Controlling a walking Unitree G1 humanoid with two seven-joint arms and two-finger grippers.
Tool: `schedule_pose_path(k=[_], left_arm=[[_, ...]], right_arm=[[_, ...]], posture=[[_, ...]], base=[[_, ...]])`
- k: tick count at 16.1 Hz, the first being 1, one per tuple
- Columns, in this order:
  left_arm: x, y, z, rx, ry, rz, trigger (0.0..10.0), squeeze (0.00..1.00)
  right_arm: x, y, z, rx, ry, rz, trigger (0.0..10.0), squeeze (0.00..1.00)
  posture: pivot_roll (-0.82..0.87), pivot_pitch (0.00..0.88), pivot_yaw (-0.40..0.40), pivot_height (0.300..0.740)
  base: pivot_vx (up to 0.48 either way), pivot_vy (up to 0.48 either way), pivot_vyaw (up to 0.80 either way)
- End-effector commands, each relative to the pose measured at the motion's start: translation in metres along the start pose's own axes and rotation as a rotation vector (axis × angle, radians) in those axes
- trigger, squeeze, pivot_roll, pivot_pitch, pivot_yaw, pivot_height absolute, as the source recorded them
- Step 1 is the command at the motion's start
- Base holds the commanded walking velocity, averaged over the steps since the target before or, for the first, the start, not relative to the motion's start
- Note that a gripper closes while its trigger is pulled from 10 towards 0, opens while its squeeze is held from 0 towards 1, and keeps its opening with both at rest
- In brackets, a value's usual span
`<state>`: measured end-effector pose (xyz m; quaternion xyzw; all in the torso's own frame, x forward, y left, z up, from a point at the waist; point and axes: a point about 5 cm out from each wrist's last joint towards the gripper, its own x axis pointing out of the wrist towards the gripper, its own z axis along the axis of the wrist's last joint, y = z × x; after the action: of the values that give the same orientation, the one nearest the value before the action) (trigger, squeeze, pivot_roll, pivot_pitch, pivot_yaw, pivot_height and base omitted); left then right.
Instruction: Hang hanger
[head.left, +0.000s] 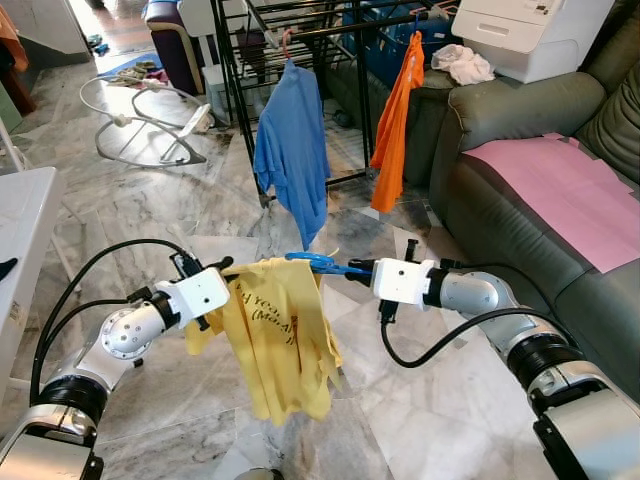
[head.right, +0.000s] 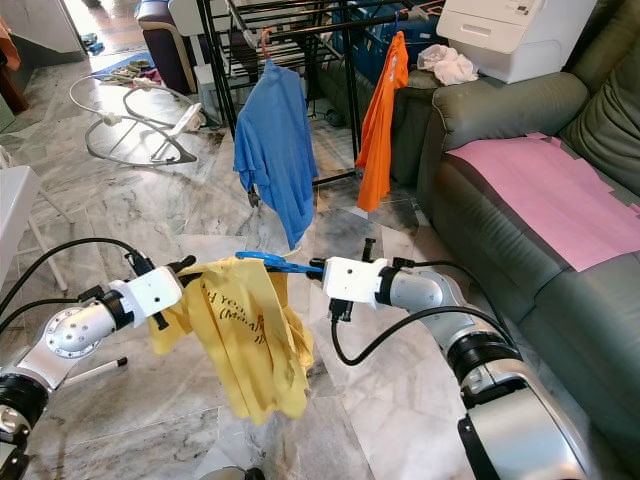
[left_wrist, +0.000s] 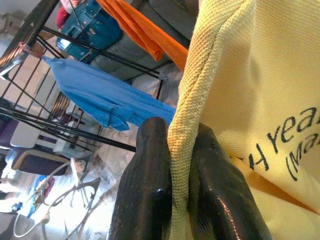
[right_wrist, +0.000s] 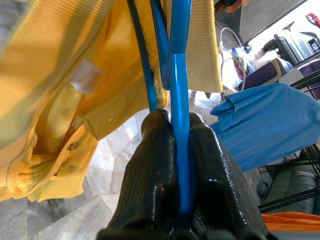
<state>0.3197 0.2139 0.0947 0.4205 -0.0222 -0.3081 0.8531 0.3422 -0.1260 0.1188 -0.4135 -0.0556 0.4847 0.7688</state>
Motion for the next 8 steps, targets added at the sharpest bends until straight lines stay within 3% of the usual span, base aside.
schedule_pose_path(k=[1, 4, 6, 7, 8], left_arm=[[0.008, 0.007, 0.011, 0.001, -0.053, 0.023, 10.0, 0.00], [0.012, -0.003, 0.016, 0.044, -0.081, -0.082, 10.0, 0.00], [0.017, 0.000, 0.022, 0.044, -0.101, -0.092, 10.0, 0.00], [0.020, 0.004, 0.024, 0.044, -0.108, -0.079, 10.0, 1.00], [0.021, 0.008, 0.026, 0.046, -0.114, -0.063, 10.0, 1.00]], right_arm=[[0.006, 0.008, 0.002, 0.006, -0.012, 0.034, 10.0, 0.00], [0.007, 0.005, 0.004, -0.013, -0.010, 0.031, 10.0, 0.00], [0.010, 0.004, 0.006, -0.013, -0.020, 0.016, 10.0, 0.00], [0.011, 0.006, 0.007, -0.011, -0.025, 0.016, 10.0, 0.00], [0.011, 0.008, 0.007, -0.009, -0.028, 0.016, 10.0, 0.00]], posture=[[-0.05, 0.031, 0.042, 0.740], [-0.04, 0.025, 0.046, 0.740], [-0.04, 0.023, 0.049, 0.740], [-0.04, 0.021, 0.054, 0.740], [-0.04, 0.020, 0.057, 0.740]], base=[[0.000, 0.000, 0.00], [0.000, 0.000, 0.00], [0.000, 0.000, 0.00], [0.000, 0.000, 0.00], [0.000, 0.000, 0.00]])
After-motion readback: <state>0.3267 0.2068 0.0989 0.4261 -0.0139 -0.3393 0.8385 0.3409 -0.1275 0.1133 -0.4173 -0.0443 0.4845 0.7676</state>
